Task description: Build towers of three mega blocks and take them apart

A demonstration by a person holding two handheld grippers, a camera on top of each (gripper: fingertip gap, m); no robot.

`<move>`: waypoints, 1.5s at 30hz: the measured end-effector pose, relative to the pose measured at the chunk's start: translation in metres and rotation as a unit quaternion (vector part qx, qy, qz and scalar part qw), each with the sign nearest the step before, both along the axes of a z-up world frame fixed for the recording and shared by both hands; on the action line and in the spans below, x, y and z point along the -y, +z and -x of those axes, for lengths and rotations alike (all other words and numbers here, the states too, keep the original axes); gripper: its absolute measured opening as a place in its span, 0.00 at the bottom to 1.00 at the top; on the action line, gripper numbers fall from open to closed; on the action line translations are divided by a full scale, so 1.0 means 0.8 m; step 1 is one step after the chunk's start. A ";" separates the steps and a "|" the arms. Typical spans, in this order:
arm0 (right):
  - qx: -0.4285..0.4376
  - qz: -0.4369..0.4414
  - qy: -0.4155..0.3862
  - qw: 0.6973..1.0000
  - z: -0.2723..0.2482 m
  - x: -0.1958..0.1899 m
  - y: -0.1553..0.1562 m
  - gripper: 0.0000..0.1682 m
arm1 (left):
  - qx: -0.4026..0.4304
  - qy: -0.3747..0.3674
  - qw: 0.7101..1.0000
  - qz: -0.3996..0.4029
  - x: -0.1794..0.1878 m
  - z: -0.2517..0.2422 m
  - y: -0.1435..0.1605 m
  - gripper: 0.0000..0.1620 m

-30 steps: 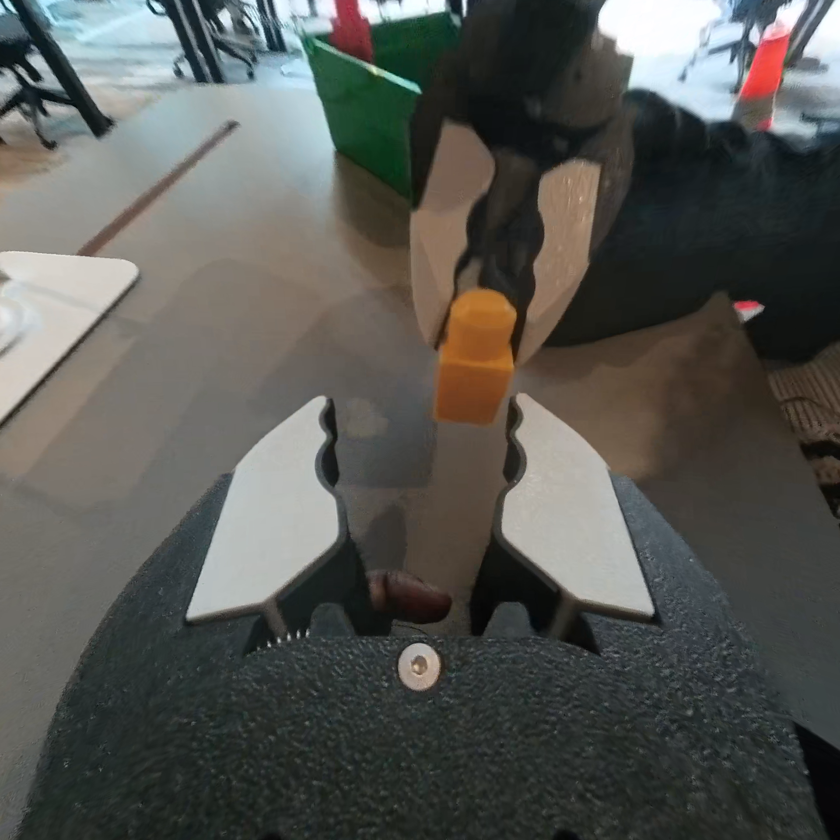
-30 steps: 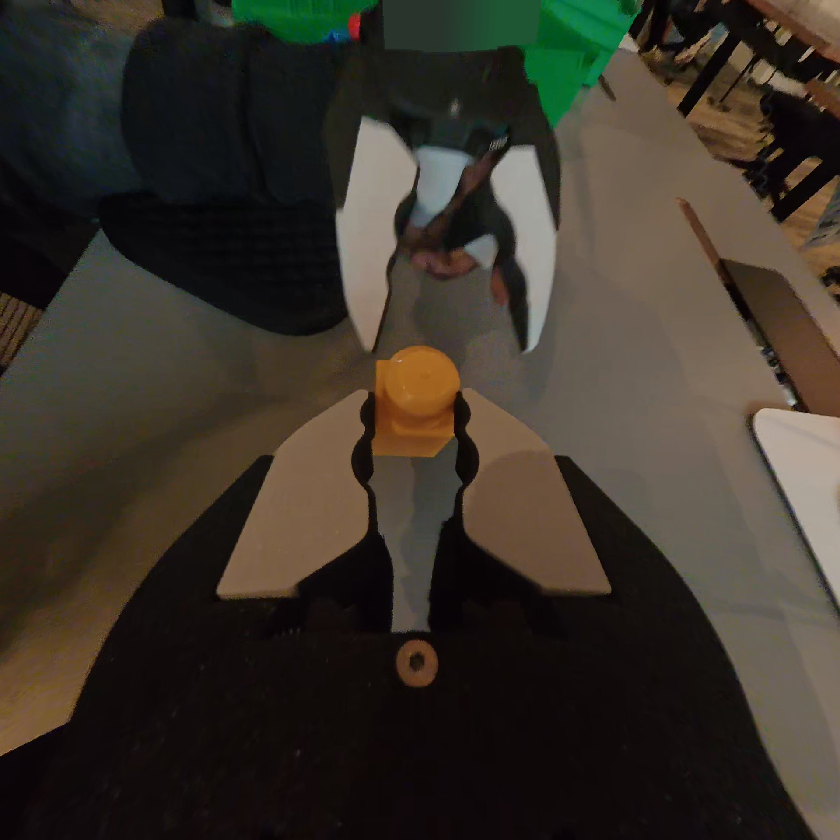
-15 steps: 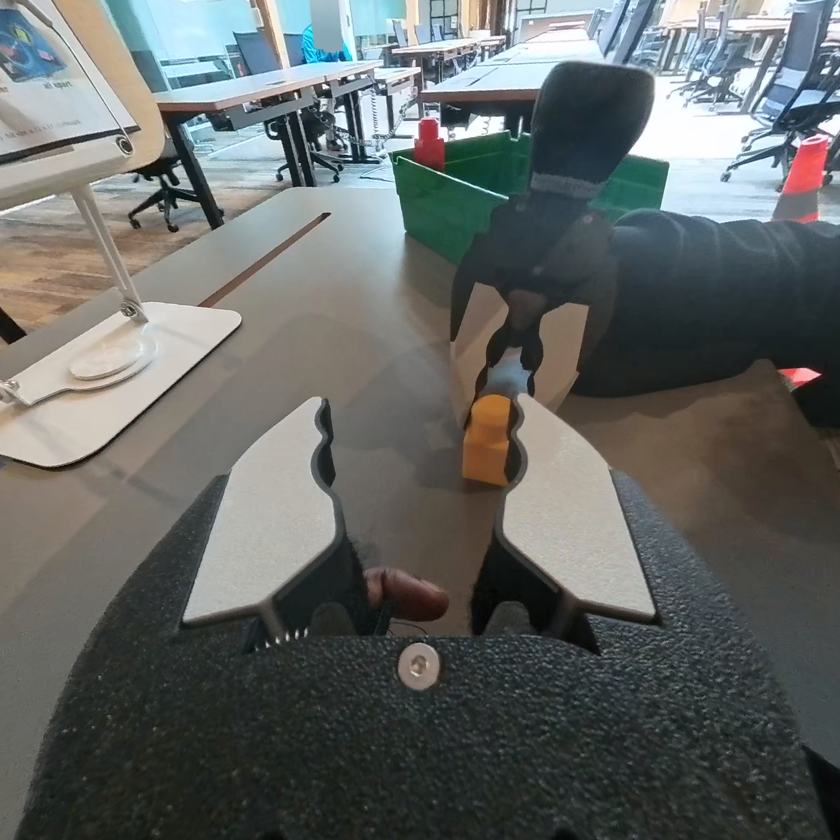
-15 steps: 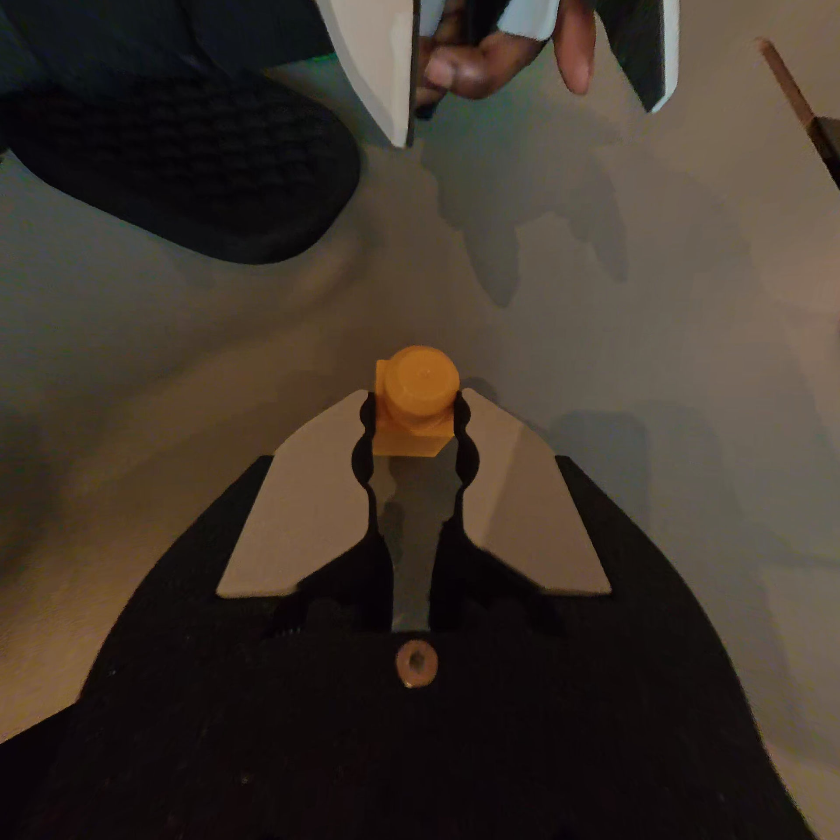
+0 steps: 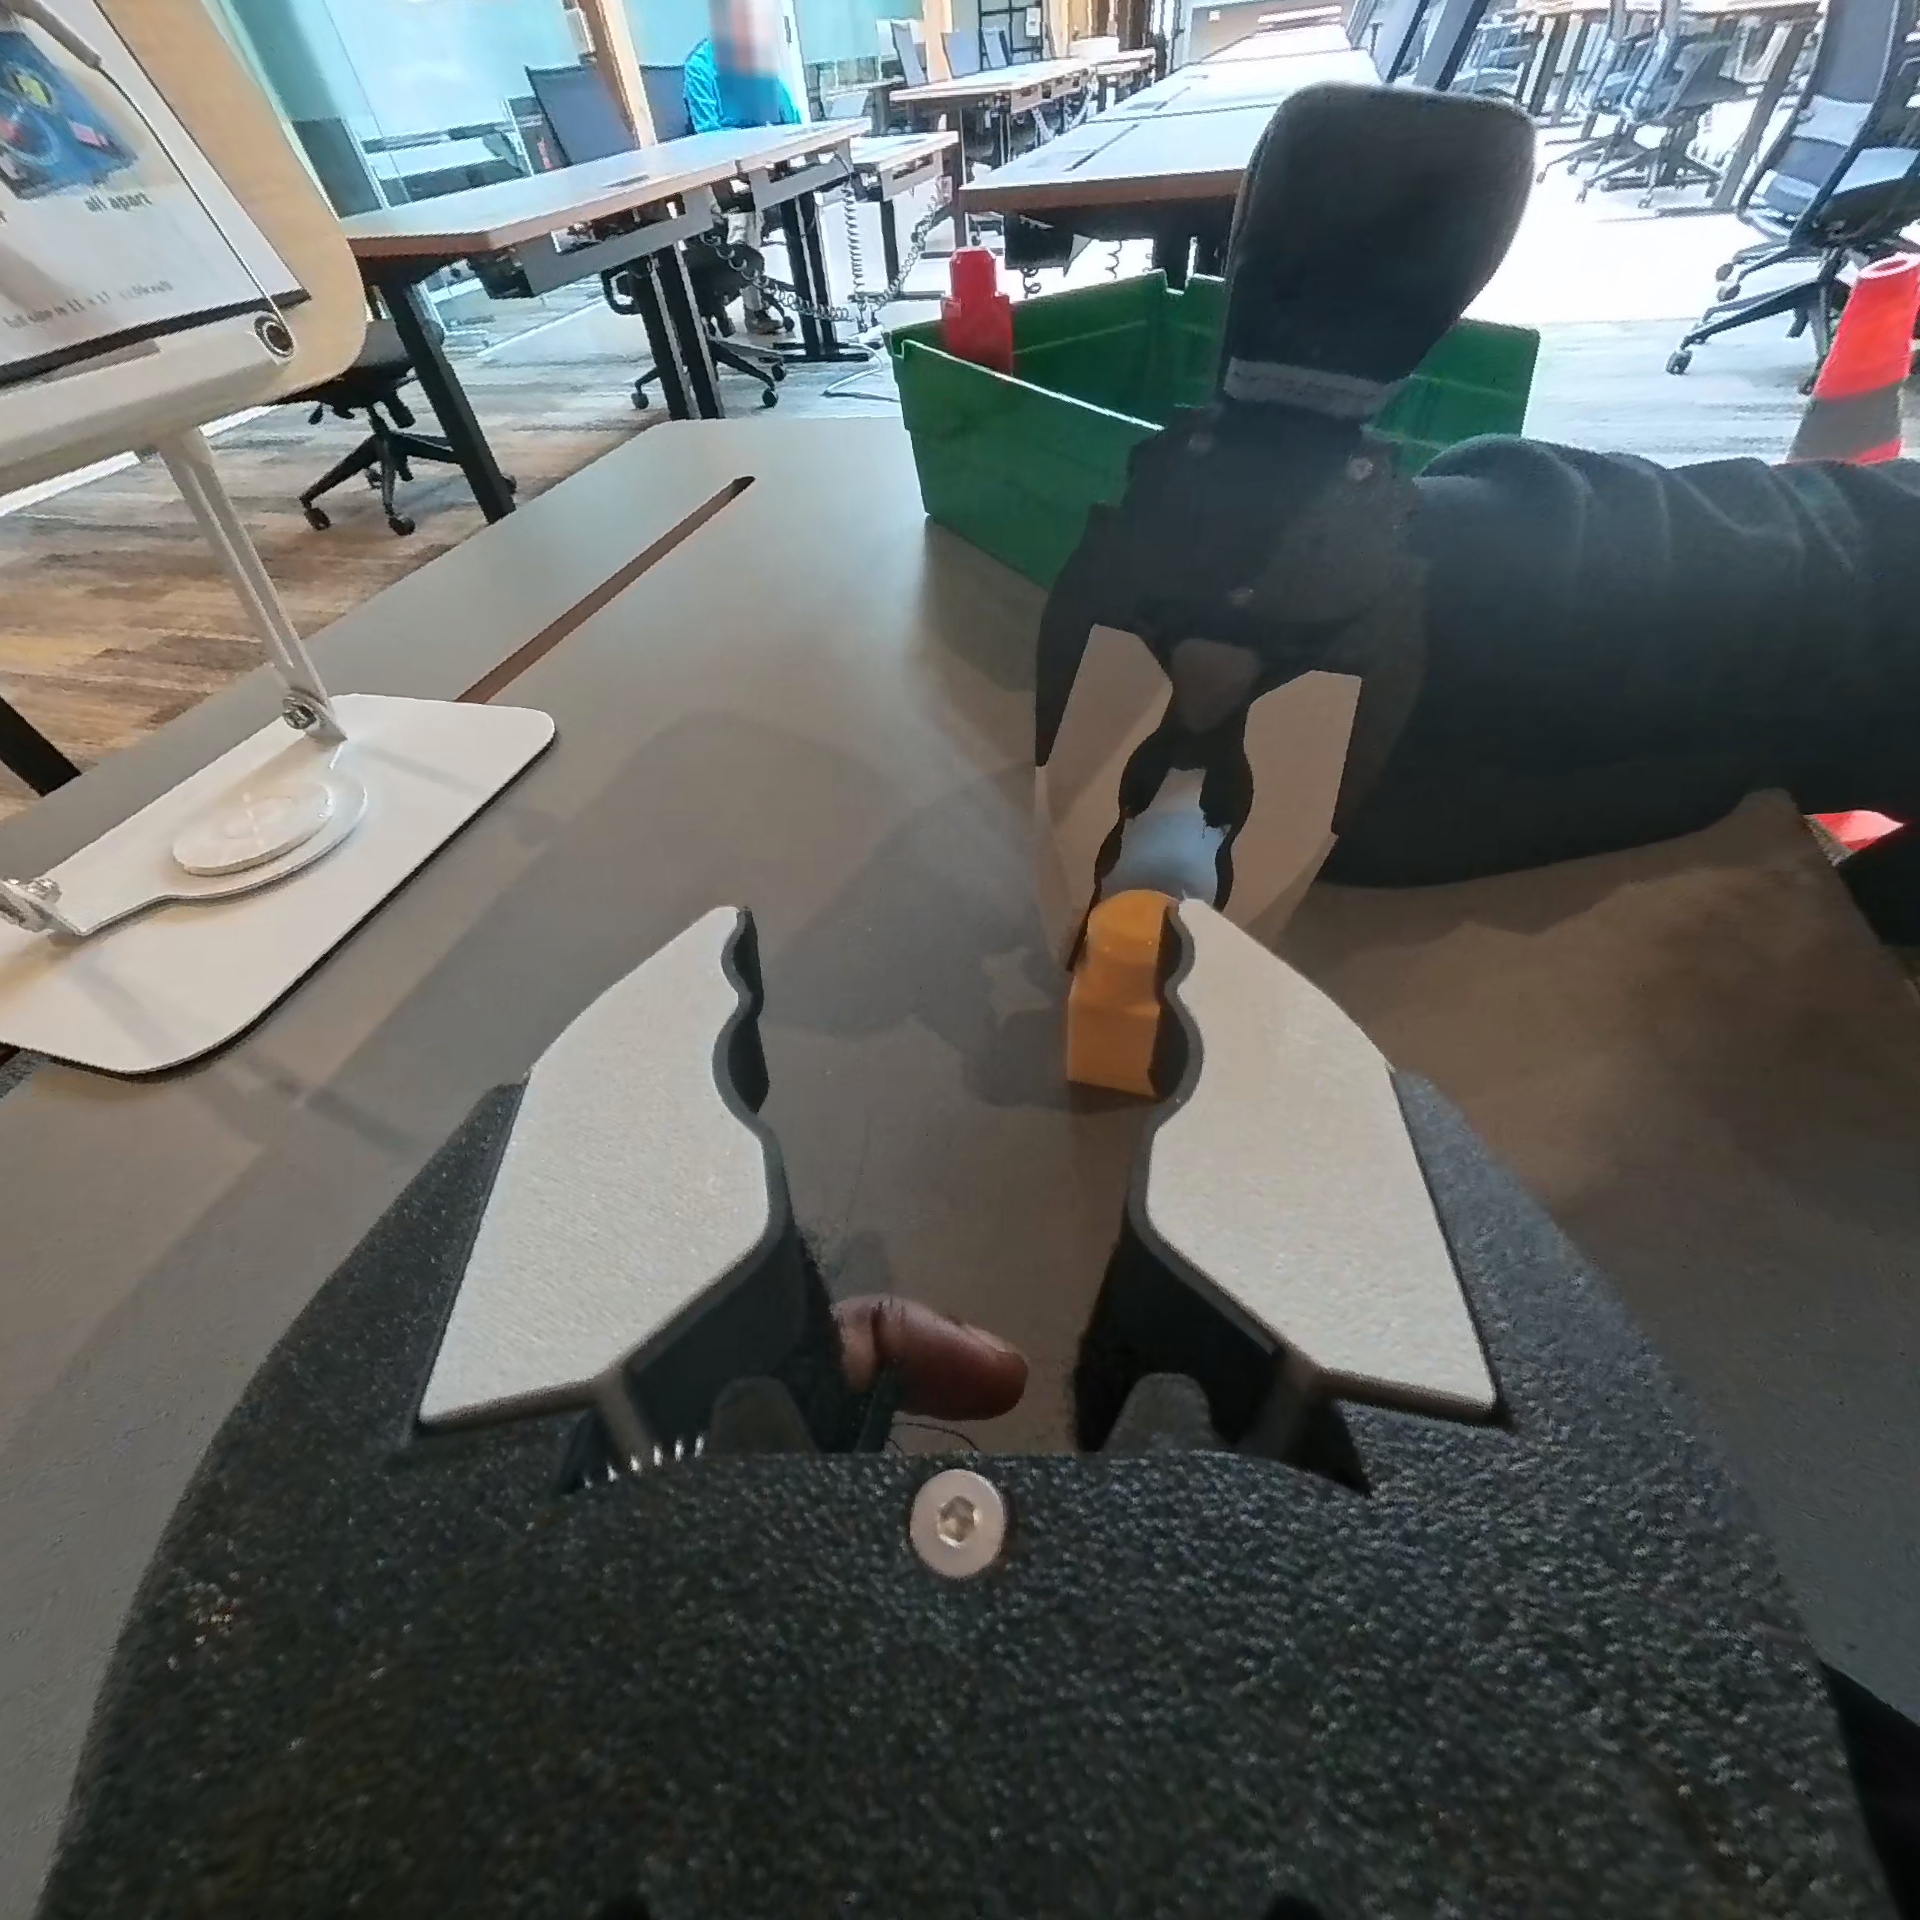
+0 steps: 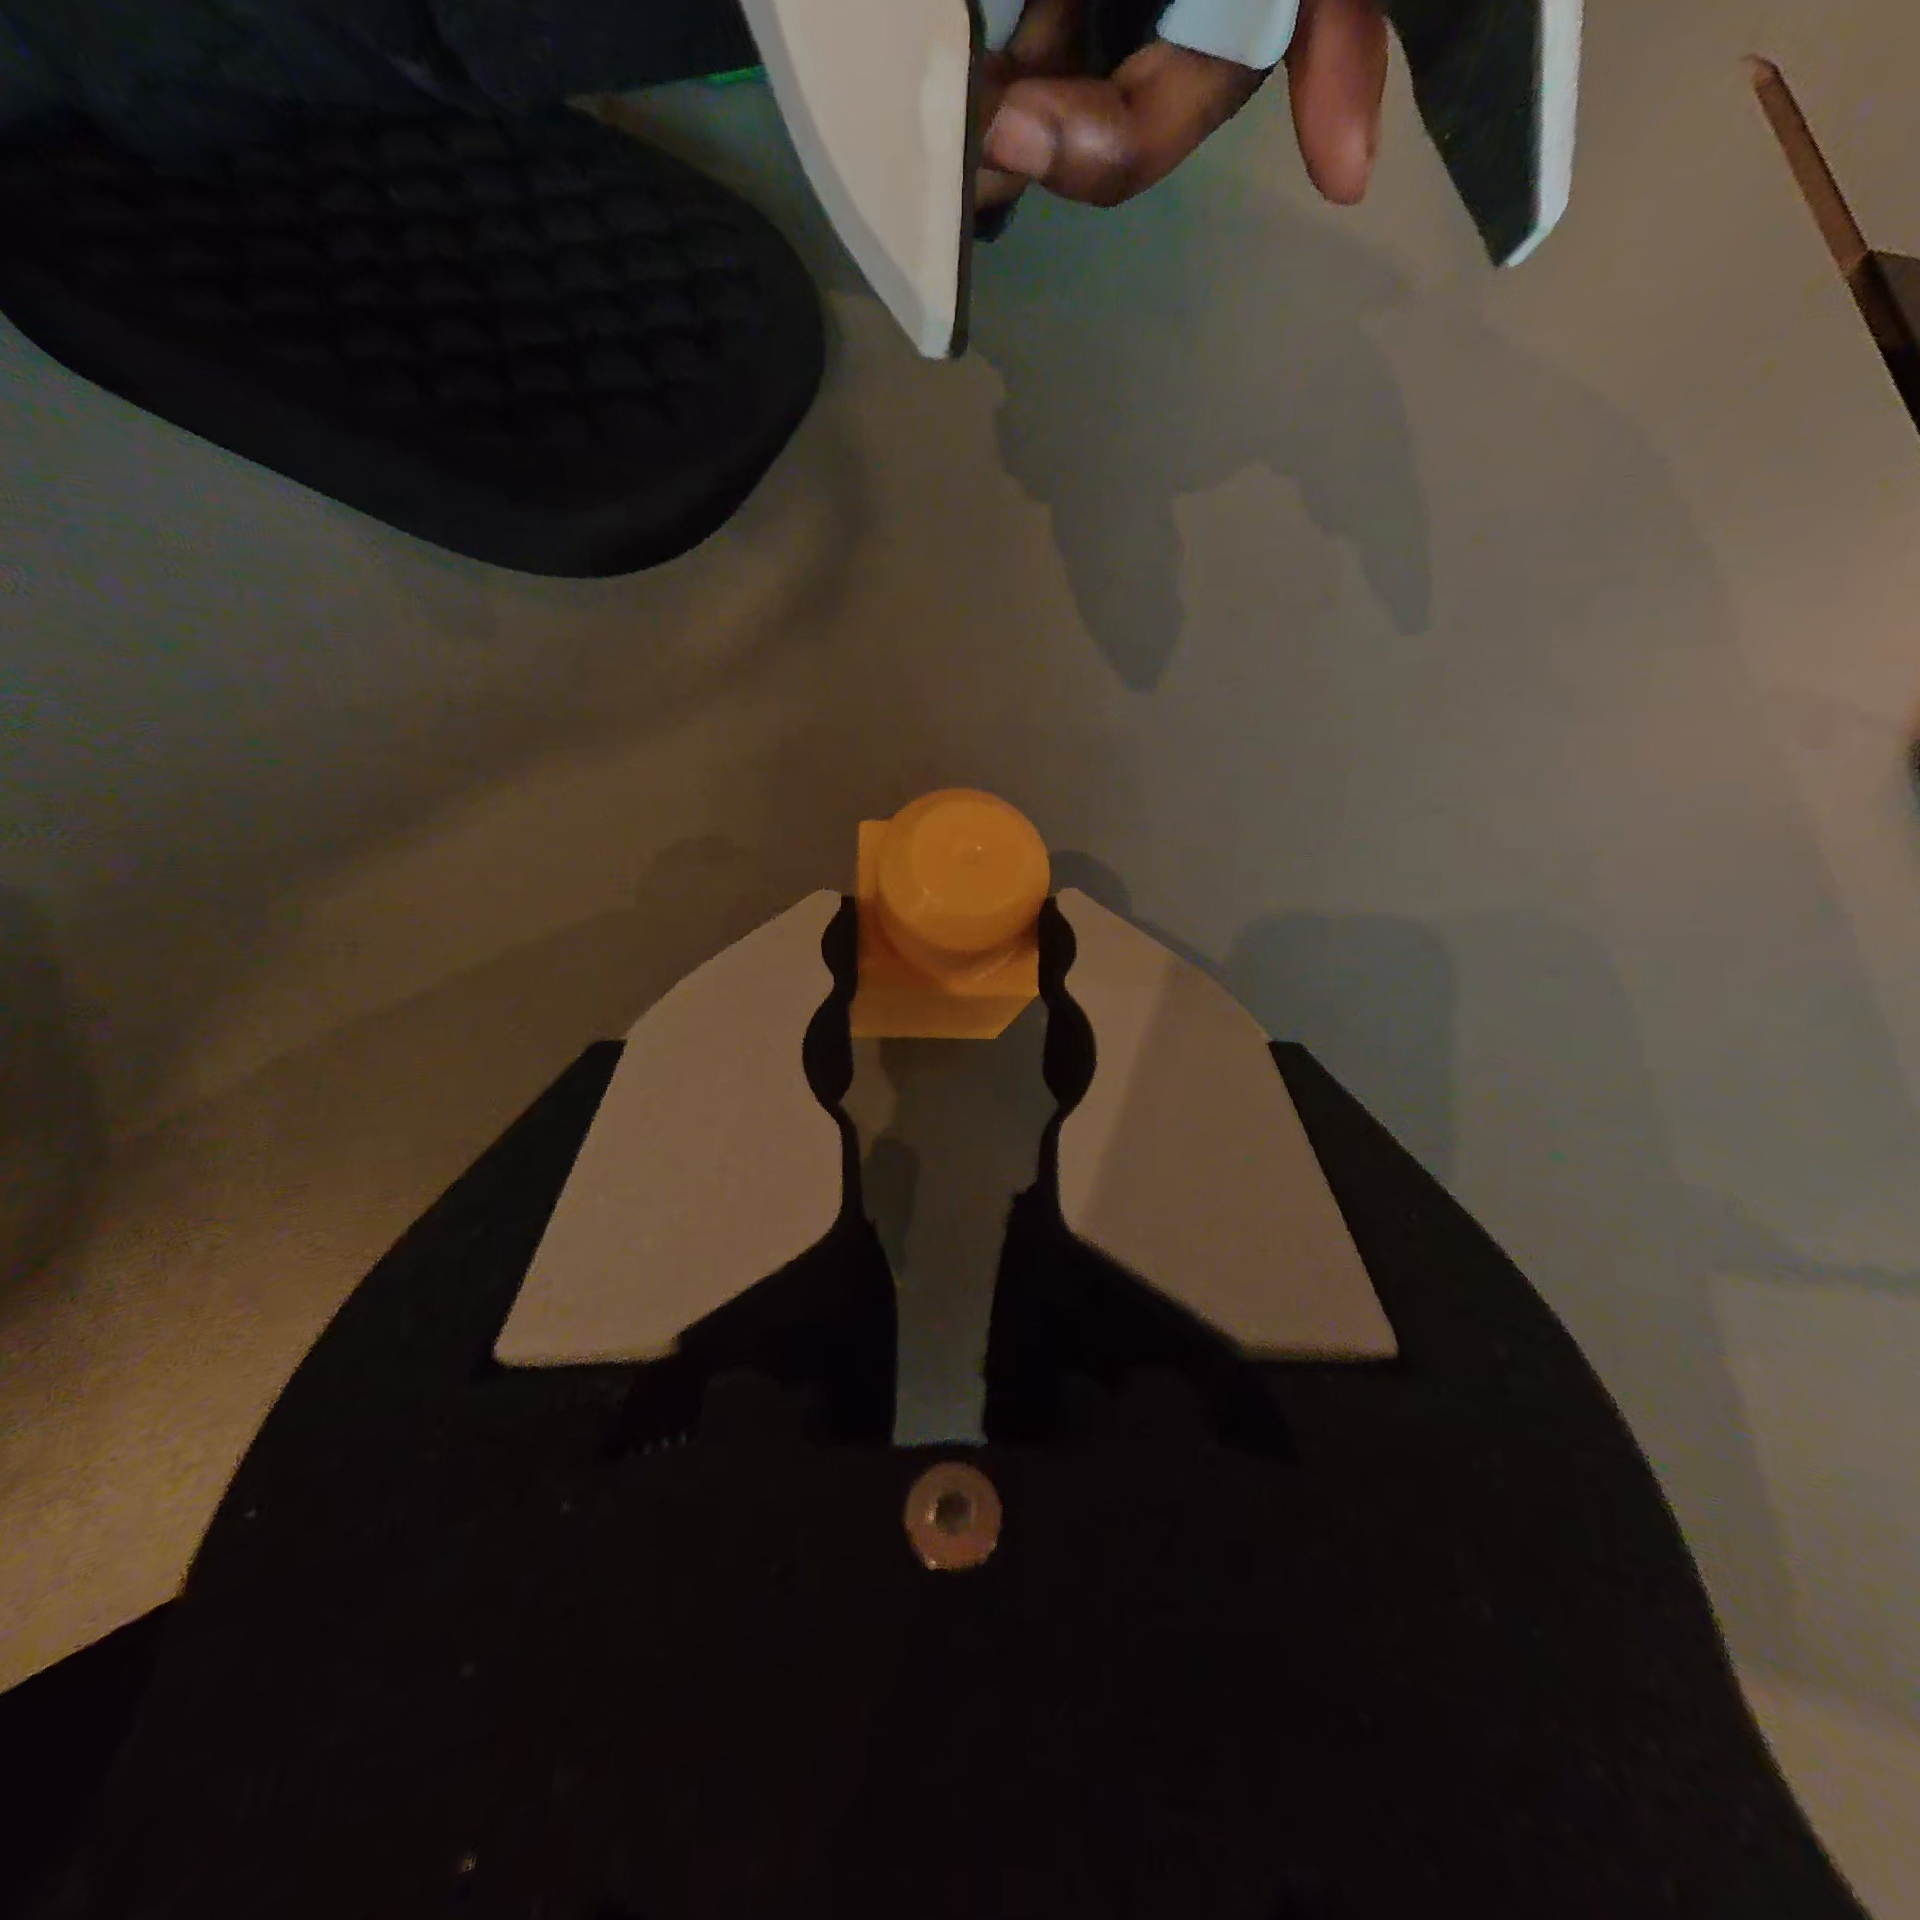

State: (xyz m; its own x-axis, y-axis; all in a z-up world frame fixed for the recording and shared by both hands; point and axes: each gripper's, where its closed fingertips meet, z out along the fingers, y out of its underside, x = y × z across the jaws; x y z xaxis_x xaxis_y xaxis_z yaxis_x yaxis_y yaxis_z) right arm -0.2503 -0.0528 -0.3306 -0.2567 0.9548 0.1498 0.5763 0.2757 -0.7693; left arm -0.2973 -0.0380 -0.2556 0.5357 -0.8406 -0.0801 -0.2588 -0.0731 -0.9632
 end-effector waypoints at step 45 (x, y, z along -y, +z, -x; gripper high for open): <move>-0.243 0.029 -0.082 0.966 0.002 -0.044 0.100 0.42 | -0.196 0.325 0.915 0.138 0.156 0.306 0.036 0.36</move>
State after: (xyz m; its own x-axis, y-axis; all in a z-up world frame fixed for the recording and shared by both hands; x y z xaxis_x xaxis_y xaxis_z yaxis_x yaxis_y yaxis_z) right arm -0.2522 -0.0176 -0.2509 -0.0144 0.9871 0.1597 0.1748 0.1597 -0.9716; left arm -0.5421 -0.1628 -0.2272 0.9047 -0.3728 -0.2061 -0.3964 -0.5596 -0.7279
